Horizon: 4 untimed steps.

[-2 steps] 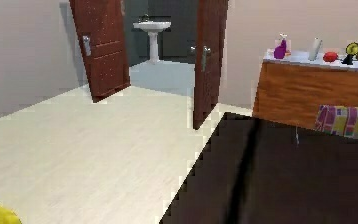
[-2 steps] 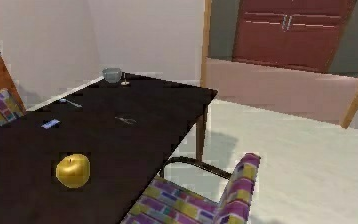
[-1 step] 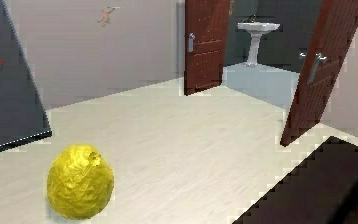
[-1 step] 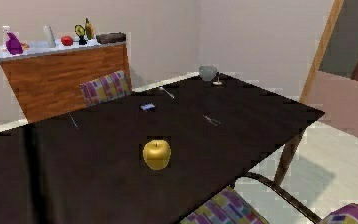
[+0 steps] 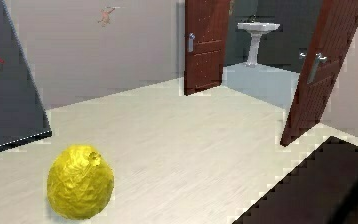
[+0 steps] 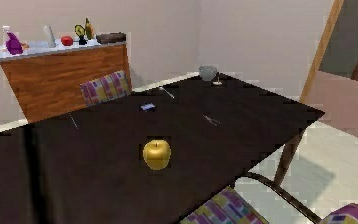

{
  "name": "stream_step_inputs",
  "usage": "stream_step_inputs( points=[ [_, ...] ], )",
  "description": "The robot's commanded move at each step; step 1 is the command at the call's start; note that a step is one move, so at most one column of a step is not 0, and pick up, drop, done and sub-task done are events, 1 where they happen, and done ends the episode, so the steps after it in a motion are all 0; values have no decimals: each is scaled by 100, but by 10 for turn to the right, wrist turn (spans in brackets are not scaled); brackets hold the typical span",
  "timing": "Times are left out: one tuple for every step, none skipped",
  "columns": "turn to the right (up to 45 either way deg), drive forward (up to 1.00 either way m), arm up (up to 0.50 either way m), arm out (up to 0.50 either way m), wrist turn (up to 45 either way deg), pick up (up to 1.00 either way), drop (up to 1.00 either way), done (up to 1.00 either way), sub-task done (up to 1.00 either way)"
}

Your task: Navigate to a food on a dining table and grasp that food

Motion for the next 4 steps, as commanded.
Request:
stream_step_inputs(
  points=[
    [0, 0, 38, 0, 0, 0, 0, 0, 0],
    [0, 0, 0, 30, 0, 0, 0, 0, 0],
    [0, 0, 0, 0, 450, 0, 0, 0, 0],
    [0, 0, 0, 0, 450, 0, 0, 0, 0]
  ],
)
